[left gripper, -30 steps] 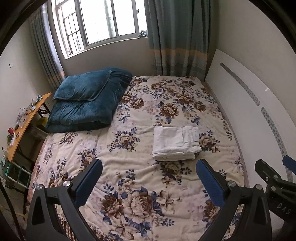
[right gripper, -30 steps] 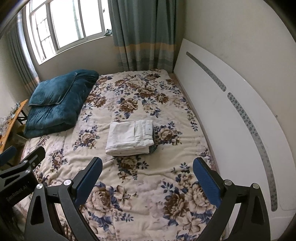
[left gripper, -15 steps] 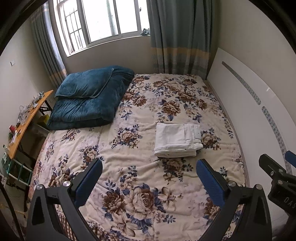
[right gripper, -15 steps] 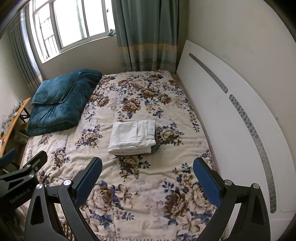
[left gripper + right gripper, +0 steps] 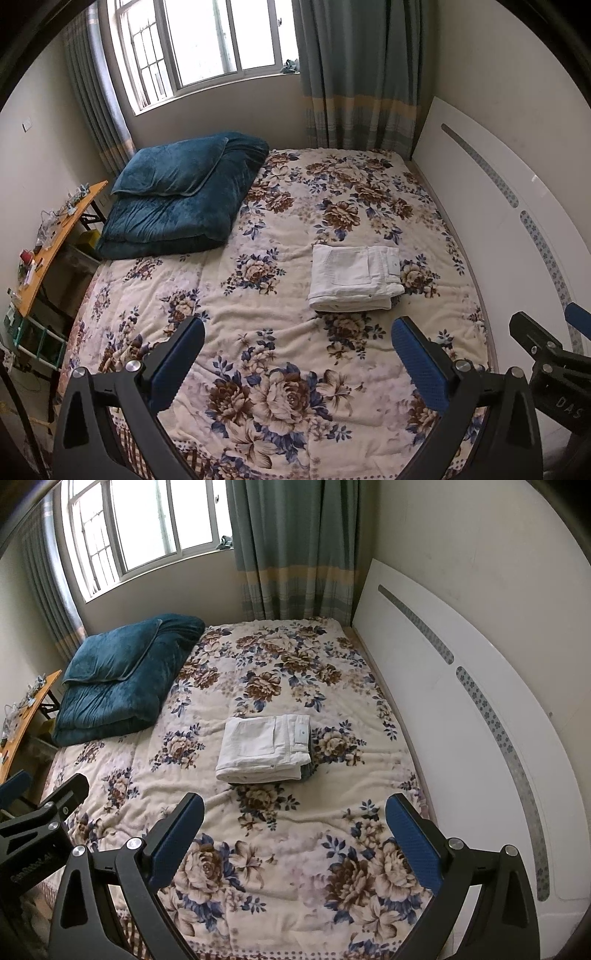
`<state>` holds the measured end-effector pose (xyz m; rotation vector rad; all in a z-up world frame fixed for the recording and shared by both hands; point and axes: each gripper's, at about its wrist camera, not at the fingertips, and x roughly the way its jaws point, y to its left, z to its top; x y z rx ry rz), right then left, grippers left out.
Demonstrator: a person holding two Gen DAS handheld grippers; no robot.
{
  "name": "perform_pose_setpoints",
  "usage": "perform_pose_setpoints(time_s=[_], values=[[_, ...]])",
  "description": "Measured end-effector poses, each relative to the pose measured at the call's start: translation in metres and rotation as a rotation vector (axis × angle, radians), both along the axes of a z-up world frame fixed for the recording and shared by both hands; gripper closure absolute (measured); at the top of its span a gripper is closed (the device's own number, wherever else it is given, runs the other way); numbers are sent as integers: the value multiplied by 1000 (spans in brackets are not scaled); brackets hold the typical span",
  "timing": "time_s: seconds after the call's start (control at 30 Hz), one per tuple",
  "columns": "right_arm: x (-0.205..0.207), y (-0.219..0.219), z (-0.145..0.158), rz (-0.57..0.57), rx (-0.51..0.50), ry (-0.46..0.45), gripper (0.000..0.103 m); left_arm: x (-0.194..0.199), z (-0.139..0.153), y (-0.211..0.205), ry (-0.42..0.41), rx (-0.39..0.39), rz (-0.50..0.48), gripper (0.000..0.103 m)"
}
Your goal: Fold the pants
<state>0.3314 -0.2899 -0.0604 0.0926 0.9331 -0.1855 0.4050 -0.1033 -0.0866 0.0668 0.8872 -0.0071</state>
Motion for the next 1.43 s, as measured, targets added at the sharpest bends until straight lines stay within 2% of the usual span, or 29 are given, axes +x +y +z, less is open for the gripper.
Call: perform_pose_setpoints(time_s=[0.27,0.97,1.43], values=[[4,1,0,5,0,-1,2,-6,5,2,5,-25,-17,0],[-19,-1,4,2,3,1,2,-13,15,2,-18,-12,-4,0],[-17,0,6,6,0,1,2,-25,21,1,-34,-14,-6,0]])
